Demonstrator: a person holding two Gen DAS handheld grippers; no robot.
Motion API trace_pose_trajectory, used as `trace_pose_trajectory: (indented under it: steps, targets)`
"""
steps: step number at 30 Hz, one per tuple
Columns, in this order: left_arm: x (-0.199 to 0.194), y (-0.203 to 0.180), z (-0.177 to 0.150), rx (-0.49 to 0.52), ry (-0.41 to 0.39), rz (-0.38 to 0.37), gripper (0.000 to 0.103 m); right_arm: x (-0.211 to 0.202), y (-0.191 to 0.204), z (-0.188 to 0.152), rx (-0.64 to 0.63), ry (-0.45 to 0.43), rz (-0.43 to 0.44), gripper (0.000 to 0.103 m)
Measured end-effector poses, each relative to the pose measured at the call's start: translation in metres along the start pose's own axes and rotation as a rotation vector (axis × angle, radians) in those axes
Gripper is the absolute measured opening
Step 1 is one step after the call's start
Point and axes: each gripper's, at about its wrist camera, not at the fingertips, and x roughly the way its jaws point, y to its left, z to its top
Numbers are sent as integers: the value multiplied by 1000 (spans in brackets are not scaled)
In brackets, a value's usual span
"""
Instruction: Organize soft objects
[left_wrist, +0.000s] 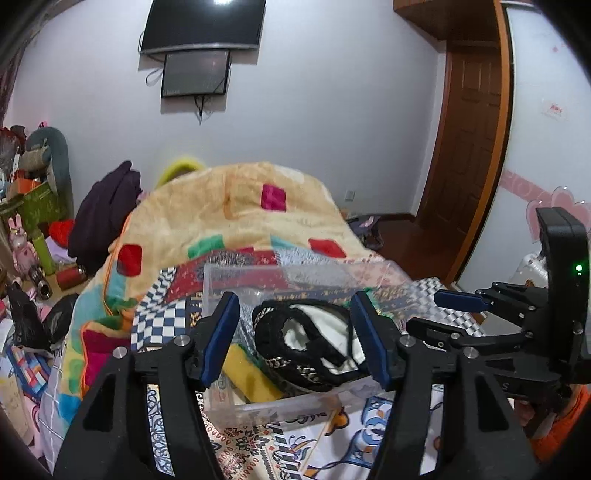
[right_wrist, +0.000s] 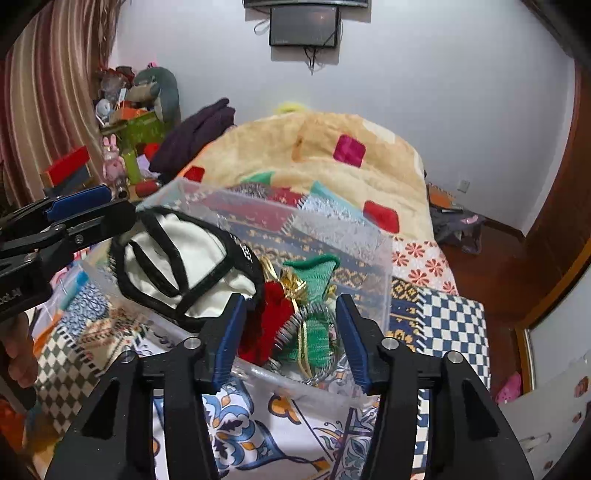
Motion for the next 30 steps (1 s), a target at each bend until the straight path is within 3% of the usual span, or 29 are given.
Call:
trace_pose_trajectory:
  steps: [9, 12, 16, 18, 20, 30]
  targets:
    - [-72, -20, 18, 43, -166, -11, 69, -80, 6, 12, 30, -197, 38, 49]
    - [-97, -28, 20, 60, -215, -16, 77, -112, 9, 13, 42, -283, 50, 63]
    - [-119, -38, 17, 83, -262, -11, 86, -141, 13, 10, 54, -356, 55, 69]
    - [-127, -42, 15, 82, -278, -19, 95, -149, 15, 7, 59, -381, 53, 79]
    - [-132, -44, 13, 81, -288, -18, 97, -158, 18, 2, 59, -409, 39, 83]
    - [-140, -50, 6, 79, -308, -13, 102, -161, 19, -1, 74, -452, 5, 88]
